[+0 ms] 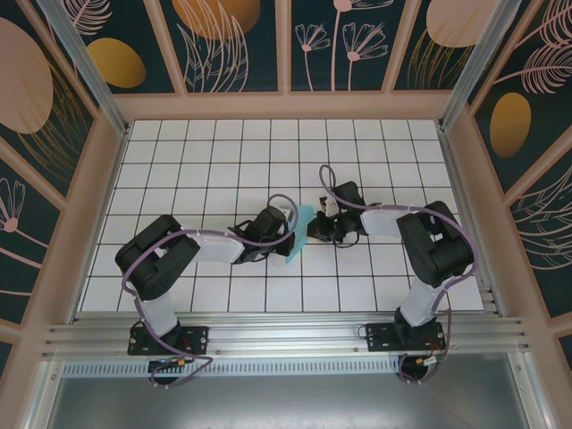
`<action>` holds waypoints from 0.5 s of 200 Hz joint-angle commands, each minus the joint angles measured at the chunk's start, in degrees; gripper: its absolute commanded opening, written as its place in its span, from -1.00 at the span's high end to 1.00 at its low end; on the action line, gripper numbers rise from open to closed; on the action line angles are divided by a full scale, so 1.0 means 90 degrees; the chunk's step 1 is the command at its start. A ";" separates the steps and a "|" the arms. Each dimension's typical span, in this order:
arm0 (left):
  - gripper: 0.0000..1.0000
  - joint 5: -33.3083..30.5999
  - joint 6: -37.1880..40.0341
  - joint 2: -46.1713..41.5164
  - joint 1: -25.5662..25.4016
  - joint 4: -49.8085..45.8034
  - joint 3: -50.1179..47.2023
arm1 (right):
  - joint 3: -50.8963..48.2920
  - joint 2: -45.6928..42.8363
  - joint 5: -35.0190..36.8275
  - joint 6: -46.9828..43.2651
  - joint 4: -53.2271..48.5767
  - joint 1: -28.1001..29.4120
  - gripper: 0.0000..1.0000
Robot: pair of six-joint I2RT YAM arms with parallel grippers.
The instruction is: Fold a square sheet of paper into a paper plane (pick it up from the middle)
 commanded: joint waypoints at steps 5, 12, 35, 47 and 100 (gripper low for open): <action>1.00 -0.0062 0.0083 0.0110 0.0036 -0.0426 -0.0175 | 0.0090 -0.0062 -0.0046 -0.0107 -0.0049 -0.0100 0.90; 1.00 -0.0059 0.0083 0.0115 0.0030 -0.0416 -0.0174 | 0.0058 0.0018 -0.0047 -0.0087 -0.0002 -0.0100 0.90; 1.00 -0.0070 0.0090 0.0128 0.0033 -0.0427 -0.0162 | -0.0037 0.0251 0.0264 -0.0109 0.0029 -0.0100 0.90; 1.00 -0.0069 0.0091 0.0128 0.0032 -0.0438 -0.0146 | -0.0077 0.0428 0.0400 -0.0151 -0.0078 -0.0119 0.92; 1.00 -0.0088 0.0099 0.0074 0.0031 -0.0458 -0.0193 | 0.0012 0.0075 0.0360 -0.0105 -0.0346 -0.0110 0.92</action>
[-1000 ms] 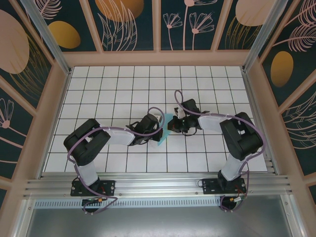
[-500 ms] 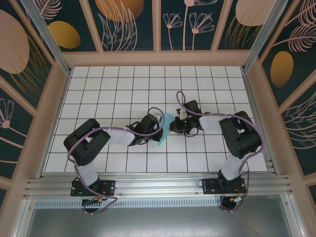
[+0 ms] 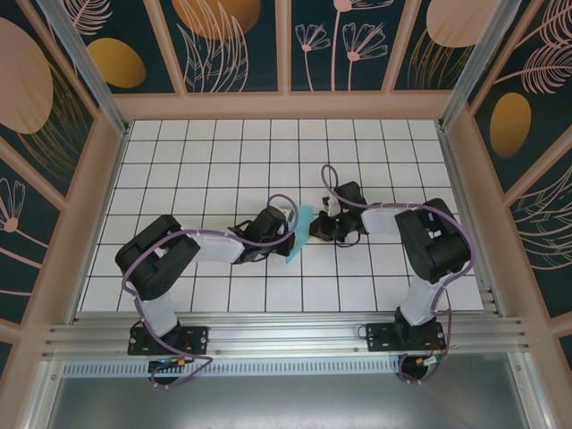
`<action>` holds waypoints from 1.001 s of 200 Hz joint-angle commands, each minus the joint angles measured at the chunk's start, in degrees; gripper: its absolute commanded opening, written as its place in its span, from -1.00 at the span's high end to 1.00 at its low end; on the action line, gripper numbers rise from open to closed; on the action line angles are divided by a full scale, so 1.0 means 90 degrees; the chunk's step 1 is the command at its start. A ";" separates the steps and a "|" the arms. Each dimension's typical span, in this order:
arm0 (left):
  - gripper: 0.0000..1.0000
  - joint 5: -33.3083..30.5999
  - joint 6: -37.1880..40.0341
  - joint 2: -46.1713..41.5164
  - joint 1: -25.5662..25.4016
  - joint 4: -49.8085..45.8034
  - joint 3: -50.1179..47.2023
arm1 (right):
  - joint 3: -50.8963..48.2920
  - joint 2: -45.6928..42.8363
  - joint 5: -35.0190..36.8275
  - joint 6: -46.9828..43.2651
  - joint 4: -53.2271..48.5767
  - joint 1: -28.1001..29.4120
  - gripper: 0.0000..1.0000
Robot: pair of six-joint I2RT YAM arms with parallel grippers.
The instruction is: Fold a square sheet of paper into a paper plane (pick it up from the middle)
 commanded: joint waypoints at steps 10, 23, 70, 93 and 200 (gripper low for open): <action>1.00 -0.0084 0.0086 0.0060 0.0034 -0.0468 -0.0200 | 0.0160 -0.0288 0.0225 -0.0105 -0.0499 0.0002 0.92; 1.00 -0.0099 0.0074 0.0045 0.0034 -0.0463 -0.0208 | 0.0297 -0.0386 0.0081 -0.0082 -0.0484 0.0004 0.92; 1.00 -0.0061 0.0068 0.0132 0.0030 -0.0419 -0.0170 | 0.0221 -0.0086 0.0265 -0.0108 -0.0338 -0.0007 0.92; 1.00 -0.0038 0.0074 0.0202 0.0034 -0.0452 -0.0108 | 0.0076 0.0208 0.0508 -0.0154 -0.0298 -0.0037 0.93; 1.00 0.0017 0.0039 0.0228 0.0033 -0.0467 -0.0057 | -0.0505 -0.1150 0.0134 0.0700 0.0257 0.0154 0.92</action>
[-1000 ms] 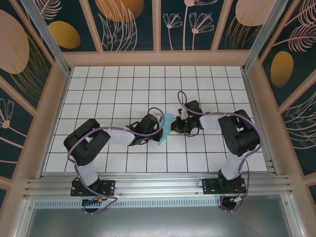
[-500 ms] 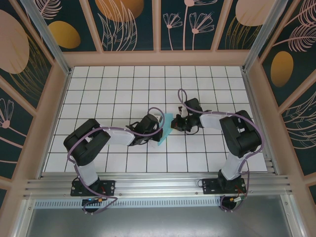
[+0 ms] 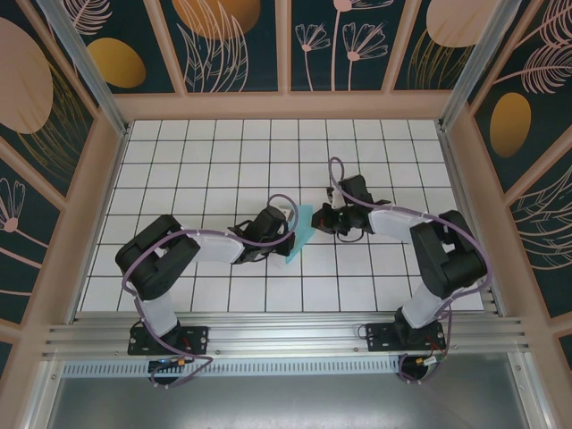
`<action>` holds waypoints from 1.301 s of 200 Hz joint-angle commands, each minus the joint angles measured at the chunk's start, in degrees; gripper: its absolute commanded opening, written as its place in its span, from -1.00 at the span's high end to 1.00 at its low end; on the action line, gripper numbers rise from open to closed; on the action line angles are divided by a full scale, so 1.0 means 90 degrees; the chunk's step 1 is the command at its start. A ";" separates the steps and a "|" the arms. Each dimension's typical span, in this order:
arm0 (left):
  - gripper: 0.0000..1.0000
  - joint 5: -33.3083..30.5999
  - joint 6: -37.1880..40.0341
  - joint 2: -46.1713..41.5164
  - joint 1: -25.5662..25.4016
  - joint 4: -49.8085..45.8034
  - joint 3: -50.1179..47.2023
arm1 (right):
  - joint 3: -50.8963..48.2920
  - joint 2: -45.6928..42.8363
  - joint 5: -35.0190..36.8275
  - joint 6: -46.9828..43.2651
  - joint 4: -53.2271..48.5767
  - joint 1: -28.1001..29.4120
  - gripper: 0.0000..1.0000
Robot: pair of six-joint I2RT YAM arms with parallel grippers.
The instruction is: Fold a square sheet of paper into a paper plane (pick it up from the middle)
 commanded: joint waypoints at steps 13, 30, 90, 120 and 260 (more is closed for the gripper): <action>1.00 -0.0001 0.0056 0.0247 0.0031 -0.0499 -0.0031 | -0.0799 -0.0142 -0.0095 0.0843 0.0864 0.0372 0.94; 1.00 -0.0021 0.0035 0.0243 0.0025 -0.0492 -0.0051 | -0.0960 -0.0110 -0.0022 0.1040 0.1108 0.0505 0.94; 1.00 0.0004 0.0019 0.0207 0.0033 -0.0425 -0.0135 | -0.0726 0.0115 -0.0079 0.1048 0.1194 0.0697 0.93; 1.00 0.0042 0.0010 0.0213 0.0029 -0.0433 -0.0128 | -0.0649 0.0361 -0.0132 0.1080 0.1365 0.0766 0.93; 1.00 -0.0005 0.0068 0.0226 0.0026 -0.0518 -0.0128 | -0.0488 0.1005 0.0623 0.0642 0.0414 0.0930 0.95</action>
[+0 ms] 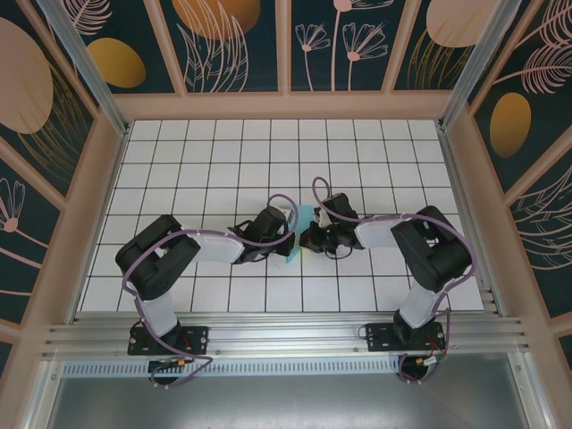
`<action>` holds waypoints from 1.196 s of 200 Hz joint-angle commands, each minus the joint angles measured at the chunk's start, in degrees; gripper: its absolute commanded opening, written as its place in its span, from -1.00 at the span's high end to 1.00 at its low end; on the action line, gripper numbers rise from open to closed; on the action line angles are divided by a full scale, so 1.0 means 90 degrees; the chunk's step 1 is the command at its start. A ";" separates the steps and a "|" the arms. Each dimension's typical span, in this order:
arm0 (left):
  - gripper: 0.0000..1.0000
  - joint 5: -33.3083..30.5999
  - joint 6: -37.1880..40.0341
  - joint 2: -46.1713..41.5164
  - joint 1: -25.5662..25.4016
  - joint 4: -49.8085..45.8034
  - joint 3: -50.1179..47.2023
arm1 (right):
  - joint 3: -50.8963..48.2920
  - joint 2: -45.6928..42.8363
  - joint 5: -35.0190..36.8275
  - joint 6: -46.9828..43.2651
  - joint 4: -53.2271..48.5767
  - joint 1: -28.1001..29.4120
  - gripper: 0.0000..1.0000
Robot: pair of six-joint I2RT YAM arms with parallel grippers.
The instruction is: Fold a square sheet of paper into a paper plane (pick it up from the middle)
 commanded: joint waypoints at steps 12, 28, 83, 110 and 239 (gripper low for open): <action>1.00 -0.0006 0.0068 0.0223 0.0036 -0.0512 -0.0130 | 0.0040 0.0235 0.0540 -0.0240 -0.0546 0.0079 0.95; 1.00 0.0011 0.0068 0.0233 0.0034 -0.0503 -0.0120 | 0.0043 -0.0094 0.0474 -0.0203 -0.0520 0.0106 0.94; 1.00 0.0041 0.0048 0.0253 0.0033 -0.0489 -0.0137 | -0.0316 -0.0753 0.0139 0.0324 0.0111 0.0214 0.91; 1.00 0.0041 0.0058 0.0257 0.0034 -0.0491 -0.0130 | -0.0567 -0.0621 0.0028 0.0599 0.0629 0.0318 0.91; 1.00 0.0011 0.0074 0.0308 0.0029 -0.0561 -0.0123 | -0.0759 -0.0917 0.0004 0.0840 0.0934 0.0542 0.92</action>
